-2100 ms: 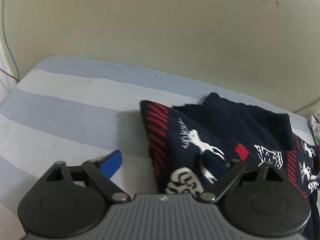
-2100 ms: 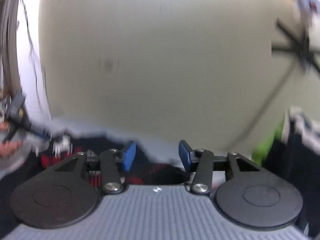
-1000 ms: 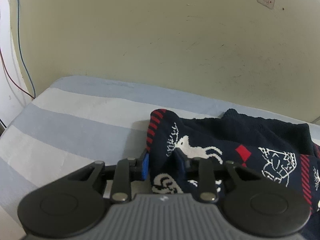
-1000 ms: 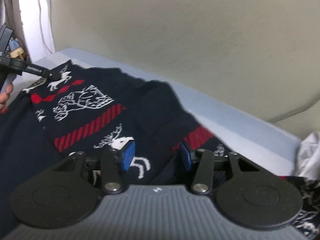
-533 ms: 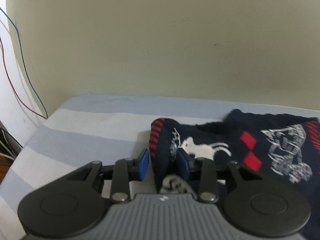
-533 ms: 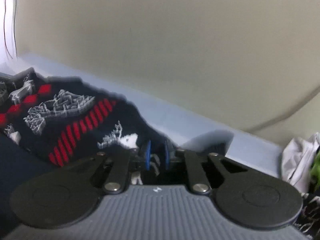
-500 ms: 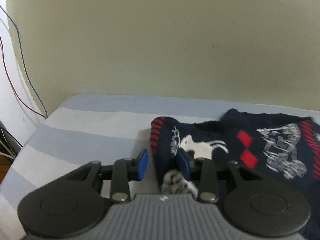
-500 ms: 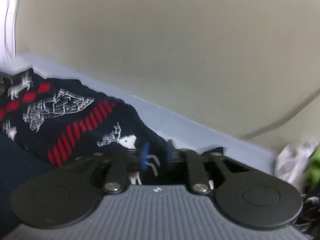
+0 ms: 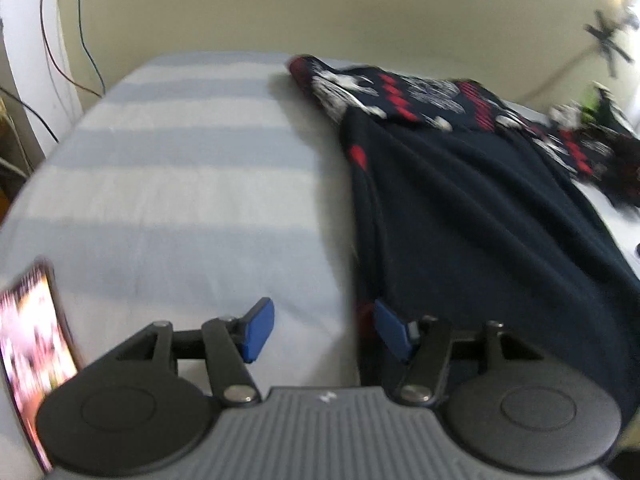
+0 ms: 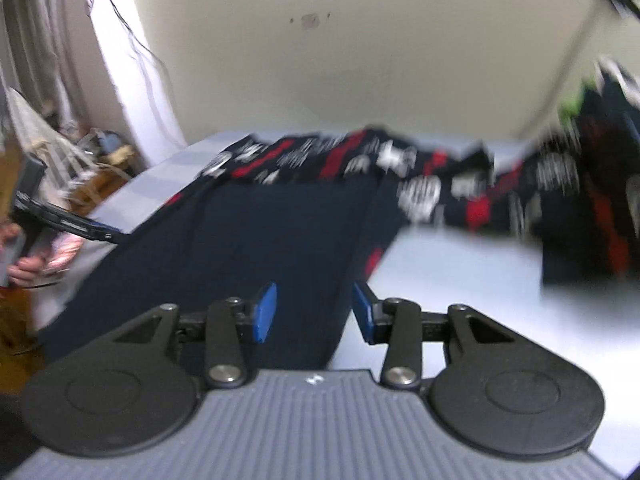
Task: Fold small clothes
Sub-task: 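Grasp the other sleeve with the right gripper and fold it over the body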
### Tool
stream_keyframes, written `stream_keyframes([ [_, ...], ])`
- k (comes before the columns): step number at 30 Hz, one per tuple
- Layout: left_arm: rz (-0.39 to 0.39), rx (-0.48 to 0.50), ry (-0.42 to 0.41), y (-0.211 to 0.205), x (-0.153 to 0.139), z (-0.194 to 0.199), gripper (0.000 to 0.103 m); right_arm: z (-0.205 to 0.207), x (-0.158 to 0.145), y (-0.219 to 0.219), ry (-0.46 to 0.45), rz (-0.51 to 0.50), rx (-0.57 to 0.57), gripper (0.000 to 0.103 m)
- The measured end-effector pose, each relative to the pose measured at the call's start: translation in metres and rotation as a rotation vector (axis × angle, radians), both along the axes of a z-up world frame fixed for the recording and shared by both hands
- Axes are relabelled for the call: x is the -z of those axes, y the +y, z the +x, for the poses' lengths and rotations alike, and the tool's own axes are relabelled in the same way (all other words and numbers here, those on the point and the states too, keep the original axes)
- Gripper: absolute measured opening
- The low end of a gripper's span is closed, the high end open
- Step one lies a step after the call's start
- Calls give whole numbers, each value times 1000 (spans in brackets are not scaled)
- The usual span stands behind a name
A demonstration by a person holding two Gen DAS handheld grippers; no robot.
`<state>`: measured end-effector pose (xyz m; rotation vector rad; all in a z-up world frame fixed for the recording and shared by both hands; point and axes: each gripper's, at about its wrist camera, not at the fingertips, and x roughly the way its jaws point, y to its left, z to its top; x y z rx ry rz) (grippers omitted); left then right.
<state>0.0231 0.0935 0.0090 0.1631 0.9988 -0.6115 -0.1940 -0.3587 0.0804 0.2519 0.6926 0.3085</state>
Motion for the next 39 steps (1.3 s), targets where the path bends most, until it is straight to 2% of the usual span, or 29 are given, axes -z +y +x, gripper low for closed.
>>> stream_keyframes([
  [4, -9, 44, 7, 6, -5, -33, 60, -44, 9, 11, 47, 96, 3, 52],
  [6, 22, 61, -33, -2, -5, -49, 64, -55, 17, 24, 76, 110, -6, 57],
  [7, 41, 72, -54, -7, -4, -54, 61, -57, 20, 30, 84, 108, -15, 57],
  [9, 60, 97, -94, -13, -7, -68, 32, -59, 31, 45, 93, 119, -30, 58],
  [10, 59, 104, -104, -12, -12, -75, 8, -67, 31, 49, 56, 106, -16, 58],
  [11, 78, 105, -109, -13, -17, -78, 8, -66, 31, 55, 54, 96, -26, 40],
  [12, 74, 104, -111, -8, -22, -82, 8, -61, 32, 62, 63, 81, -33, 12],
  [14, 67, 95, -124, 3, -40, -86, 8, -60, 21, 69, 46, 35, -27, 11],
  [16, 57, 79, -130, 19, -59, -90, 8, -67, -2, 67, -6, 8, -37, 10],
  [18, 77, 60, -133, 30, -66, -94, 7, -67, -14, 60, -13, 5, -43, 10],
  [20, 120, 55, -108, 33, -57, -95, 7, -64, -10, 62, 24, -23, -56, 10],
  [23, 193, 71, -39, 25, -26, -91, 11, -45, 30, 67, 165, -40, -60, 13],
  [24, 204, 70, -35, 25, -22, -89, 12, -44, 35, 64, 139, -8, -65, 19],
  [26, 186, 59, -54, 26, -29, -82, 18, -35, 30, 54, 160, 7, -78, 23],
  [27, 169, 41, -83, 28, -38, -78, 19, -34, 22, 45, 121, -7, -50, 24],
  [28, 159, 17, -129, 29, -49, -75, 21, -34, 13, 36, 81, -28, -17, 25],
  [31, 135, -86, -278, 31, -80, -57, 43, -22, -10, 3, -17, -114, 150, 25],
  [32, 105, -107, -309, 30, -89, -52, 44, -16, -16, -5, -54, -156, 229, 26],
  [34, 47, -111, -323, 21, -98, -40, 44, 2, -23, -21, -121, -282, 363, 35],
  [35, 26, -102, -318, 14, -100, -35, 44, 15, -24, -25, -143, -375, 392, 42],
  [37, -7, -62, -291, -6, -98, -25, 45, 45, -18, -22, -166, -623, 392, 43],
  [38, -13, -38, -276, -16, -95, -20, 46, 59, -17, -27, -163, -698, 382, 48],
  [39, -13, -14, -263, -28, -91, -18, 46, 75, -16, -33, -156, -715, 381, 57],
])
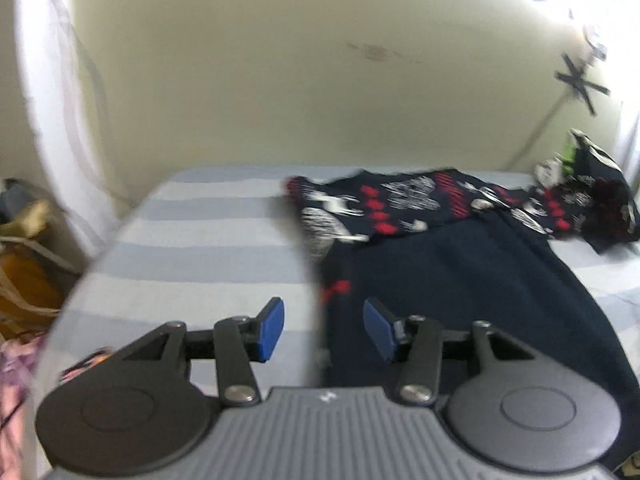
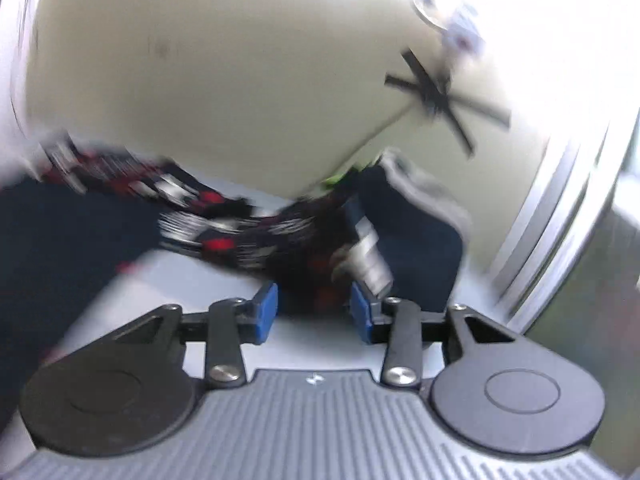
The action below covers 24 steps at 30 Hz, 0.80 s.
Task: Fold small clothes
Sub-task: 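Grasp the other sleeve with the right gripper and fold it over the body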
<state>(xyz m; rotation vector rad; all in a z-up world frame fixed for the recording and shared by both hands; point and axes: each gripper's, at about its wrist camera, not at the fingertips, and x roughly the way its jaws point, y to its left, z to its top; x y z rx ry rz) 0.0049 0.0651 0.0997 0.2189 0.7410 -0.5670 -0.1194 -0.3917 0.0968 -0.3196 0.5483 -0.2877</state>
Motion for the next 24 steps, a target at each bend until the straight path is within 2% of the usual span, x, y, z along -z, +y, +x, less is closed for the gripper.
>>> stream_keyframes([
  [2, 1, 38, 19, -20, 7, 3, 47, 27, 0, -17, 1, 44, 12, 70],
  [4, -9, 75, 36, -35, 14, 5, 48, 48, 5, -32, 20, 23, 63, 72],
  [5, -13, 91, 39, -43, 17, 8, 48, 56, 9, -38, 39, 12, 90, 70],
  [6, -15, 99, 40, -48, 20, 10, 48, 59, 11, -46, 68, 20, 102, 57],
  [7, -17, 100, 42, -53, 25, 15, 48, 62, 9, -51, 108, 50, 101, 37],
  [8, -21, 95, 47, -57, 28, 19, 48, 65, 7, -56, 151, 108, 101, 12],
  [10, -54, 86, 65, -61, 34, 31, 48, 66, -11, -60, 149, 306, 86, 11],
  [12, -118, 82, 84, -60, 37, 41, 48, 62, -39, -51, 86, 495, 1, 11],
  [14, -183, 79, 99, -58, 38, 48, 48, 69, -68, -36, 27, 624, -66, 11],
  [16, -234, 76, 103, -53, 36, 53, 49, 89, -92, -13, -10, 684, -153, 11],
  [18, -269, 66, 98, -46, 33, 58, 50, 119, -109, 16, -9, 723, -232, 11],
  [22, -308, 19, 80, -27, 26, 64, 57, 190, -113, 91, 19, 790, -395, 12],
  [23, -312, 8, 79, -22, 26, 65, 59, 206, -107, 108, 24, 796, -427, 17],
  [24, -309, -2, 78, -18, 26, 67, 59, 221, -99, 126, 47, 783, -452, 30],
])
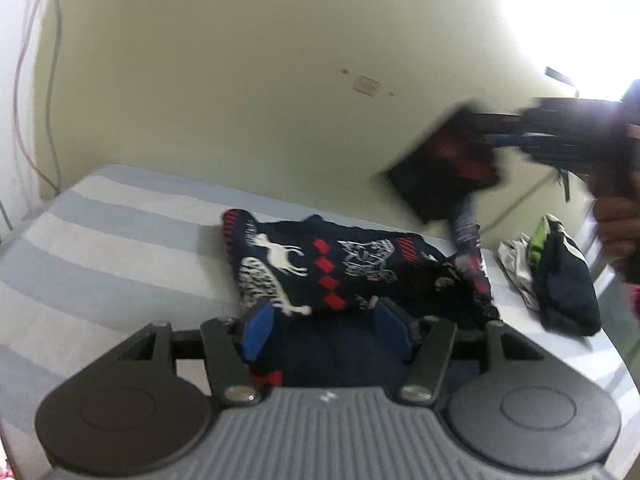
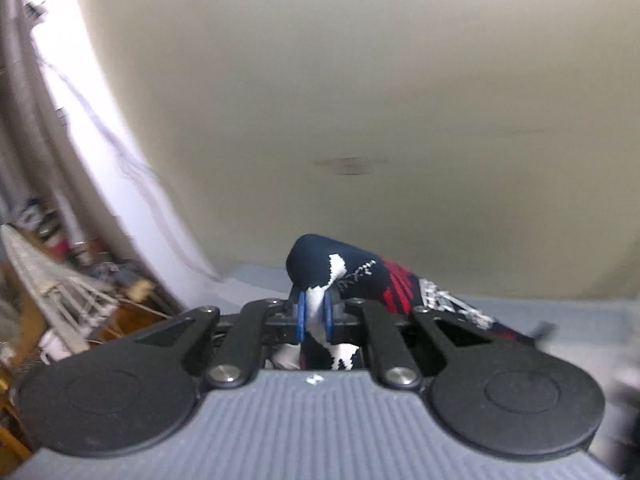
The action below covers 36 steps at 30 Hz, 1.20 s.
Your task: Fold small clothes
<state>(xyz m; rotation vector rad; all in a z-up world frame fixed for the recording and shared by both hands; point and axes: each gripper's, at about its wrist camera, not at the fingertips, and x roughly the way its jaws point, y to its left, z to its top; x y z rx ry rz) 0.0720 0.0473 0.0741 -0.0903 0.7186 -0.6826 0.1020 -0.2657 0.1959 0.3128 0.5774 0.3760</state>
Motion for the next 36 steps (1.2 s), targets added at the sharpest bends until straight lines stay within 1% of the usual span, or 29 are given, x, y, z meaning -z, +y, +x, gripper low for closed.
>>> stream_keyframes([
  [1, 8, -10, -2, 4, 0, 2, 60, 12, 8, 17, 23, -49, -36, 39],
  [2, 17, -19, -4, 7, 0, 3, 61, 17, 14, 28, 25, -101, -44, 47],
  [3, 23, -28, -4, 10, 1, 7, 61, 17, 19, 33, 13, -142, -43, 47],
  [5, 22, -35, 9, 13, 1, 19, 62, 11, 29, 24, 6, -168, -45, 47],
  [7, 12, -33, 30, 9, 2, 35, 62, 6, 37, -4, 20, -178, -3, 47],
  [8, 11, -31, 36, 5, 4, 44, 64, 1, 44, -17, 36, -183, 25, 47],
  [9, 23, -44, 39, -1, 8, 56, 65, -4, 53, -32, 56, -185, 63, 47],
  [11, 52, -97, 65, -9, 17, 80, 73, -12, 68, -55, 97, -177, 122, 47],
  [13, 40, -147, 151, -10, 34, 109, 75, -24, 86, -76, 139, -148, 161, 47],
  [15, -1, -182, 268, -11, 54, 135, 75, -38, 103, -91, 166, -125, 183, 46],
  [17, -98, -172, 401, -9, 74, 156, 75, -38, 113, -99, 179, -110, 202, 46],
  [18, -163, -177, 467, -8, 83, 165, 75, -42, 119, -103, 186, -100, 211, 46],
  [19, -219, -195, 487, -5, 88, 170, 74, -43, 123, -106, 196, -86, 218, 46],
  [20, -250, -213, 497, -3, 90, 173, 62, -44, 127, -108, 205, -71, 224, 46],
  [21, -276, -228, 513, -2, 92, 177, 53, -46, 131, -110, 213, -60, 227, 46],
  [22, -301, -235, 531, -1, 95, 180, 39, -43, 132, -109, 217, -58, 227, 46],
  [23, -318, -238, 539, -1, 96, 182, 23, -43, 132, -105, 217, -63, 224, 46],
  [25, -320, -240, 535, 0, 94, 181, 22, -36, 132, -97, 213, -76, 221, 46],
  [27, -319, -215, 476, -1, 81, 172, 22, -36, 126, -92, 193, -80, 217, 45],
  [29, -338, -193, 398, 8, 67, 160, 22, -42, 117, -88, 127, -84, 193, 45],
  [31, -345, -205, 342, 17, 61, 151, 21, -49, 106, -84, 70, -71, 161, 46],
  [32, -335, -216, 332, 20, 61, 149, 21, -49, 105, -82, 66, -67, 143, 46],
  [33, -314, -230, 333, 21, 65, 149, 20, -46, 107, -80, 87, -77, 138, 46],
  [34, -286, -250, 339, 20, 69, 149, 19, -41, 113, -77, 132, -98, 146, 46],
  [35, -245, -276, 354, 19, 74, 151, 22, -34, 123, -75, 196, -123, 151, 46],
  [36, -208, -298, 384, 18, 80, 153, 24, -27, 136, -74, 256, -144, 153, 43],
])
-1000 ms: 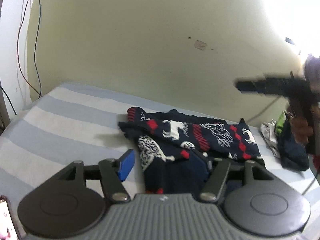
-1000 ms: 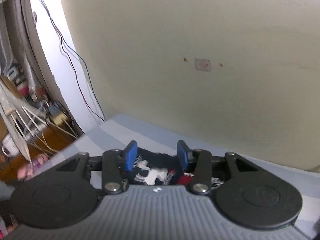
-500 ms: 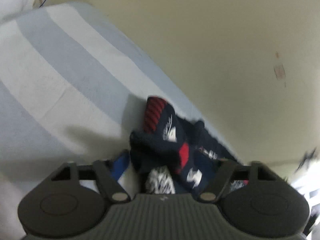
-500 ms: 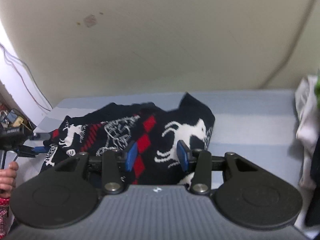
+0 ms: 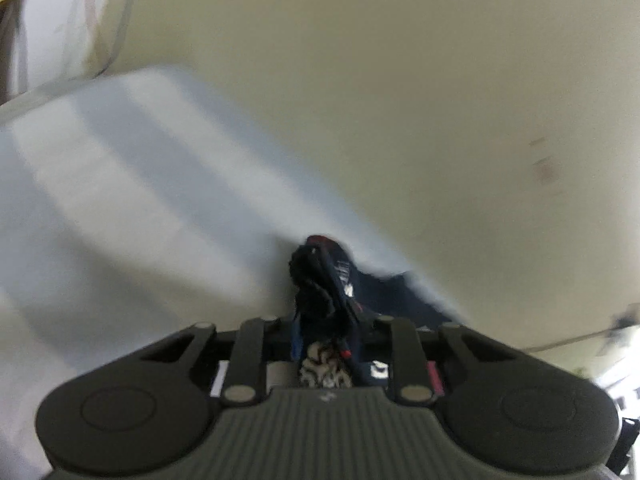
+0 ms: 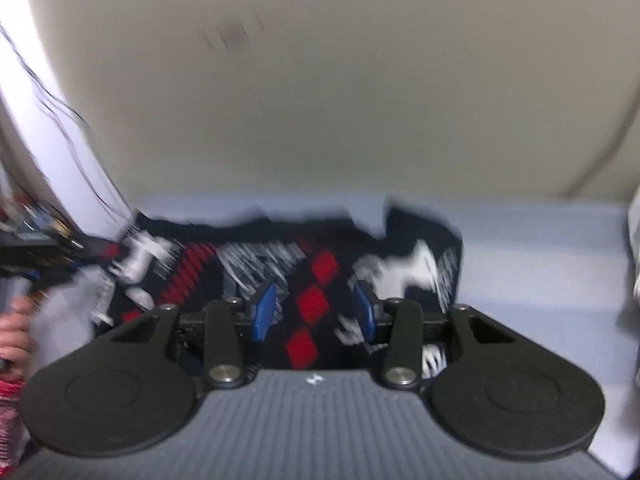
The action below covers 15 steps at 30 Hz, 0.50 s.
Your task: Fold small clothes
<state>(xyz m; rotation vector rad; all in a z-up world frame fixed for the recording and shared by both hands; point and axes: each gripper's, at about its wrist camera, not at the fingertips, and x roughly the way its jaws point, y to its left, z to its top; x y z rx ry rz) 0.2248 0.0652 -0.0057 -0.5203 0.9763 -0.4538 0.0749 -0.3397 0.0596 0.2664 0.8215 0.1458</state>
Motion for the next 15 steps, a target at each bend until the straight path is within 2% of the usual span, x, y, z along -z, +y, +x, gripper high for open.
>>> stream_keyframes([
  [1, -2, -8, 24, 2, 6, 1, 25, -1, 5, 0, -30, -4, 6, 43],
  [3, -42, -13, 43, 7, 11, 3, 25, -2, 5, -2, -33, -10, 13, 43],
  [7, -85, -7, 22, 10, 6, 6, 15, -5, 4, -7, -38, -7, 10, 44],
  [10, -106, -5, -42, 9, -9, -2, 15, -11, 2, -15, -69, 27, 18, 44],
  [13, -151, 7, -137, 0, -35, -12, 15, -11, -1, -7, -91, 73, 8, 44],
  [15, -140, 69, -223, -22, -56, -22, 15, -8, 3, -5, -69, 52, 19, 44],
])
